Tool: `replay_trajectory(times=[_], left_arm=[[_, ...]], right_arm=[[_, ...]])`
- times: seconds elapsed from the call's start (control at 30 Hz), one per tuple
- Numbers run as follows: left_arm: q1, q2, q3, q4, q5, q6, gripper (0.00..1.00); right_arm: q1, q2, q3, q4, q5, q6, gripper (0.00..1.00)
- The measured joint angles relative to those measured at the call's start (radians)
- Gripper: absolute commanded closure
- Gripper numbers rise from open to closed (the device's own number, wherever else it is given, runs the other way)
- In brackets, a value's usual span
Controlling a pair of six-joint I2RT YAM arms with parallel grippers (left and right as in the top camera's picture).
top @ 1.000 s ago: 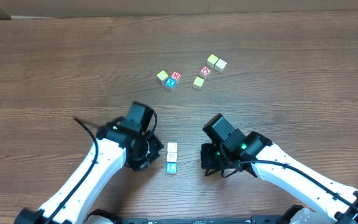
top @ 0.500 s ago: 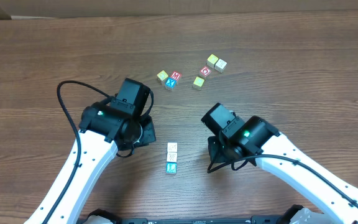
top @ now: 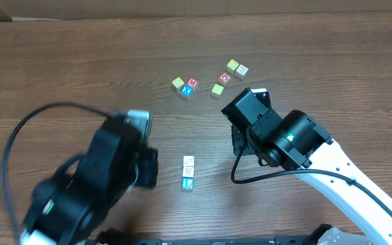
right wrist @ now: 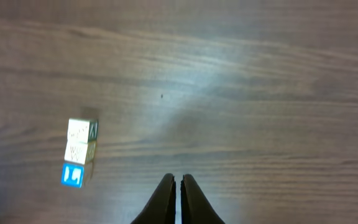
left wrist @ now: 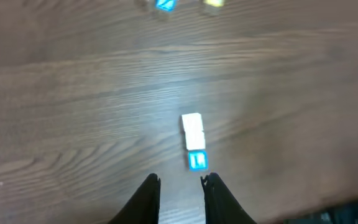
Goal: Flip 5 blocks
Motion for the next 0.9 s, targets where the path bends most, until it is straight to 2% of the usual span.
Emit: replay_trajectory(times=[0.1,0.27,0.4,0.7,0.77,0.9], left_arm=[[-0.047,-0.100,0.008,-0.053,-0.001,0.002,0.76],[-0.057,-0.227,0.014,-0.150,-0.064,-0.061,0.78],[-0.057,-0.298,0.014,-0.214,-0.157,-0.158,0.82],[-0.057,-0.396,0.015,-0.373,-0.398,-0.415,0.82],[-0.057,-0.403,0.015,-0.363,-0.413,-0.400,0.81],[-0.057,-0.403,0.015,-0.274,-0.367,-0.230,0.78]], right_arm=[[0.000,0.000,0.000,0.000,0.014,0.000,0.91],[0.000,0.000,0.000,-0.002,0.024,0.000,0.90],[0.000,0.000,0.000,-0.009,0.027,0.000,0.89],[0.000,0.000,0.000,-0.018,0.027,0.016,0.89],[0.000,0.000,0.000,-0.019,0.027,0.019,0.89],[0.000,0.000,0.000,-0.018,0.027,0.027,0.89]])
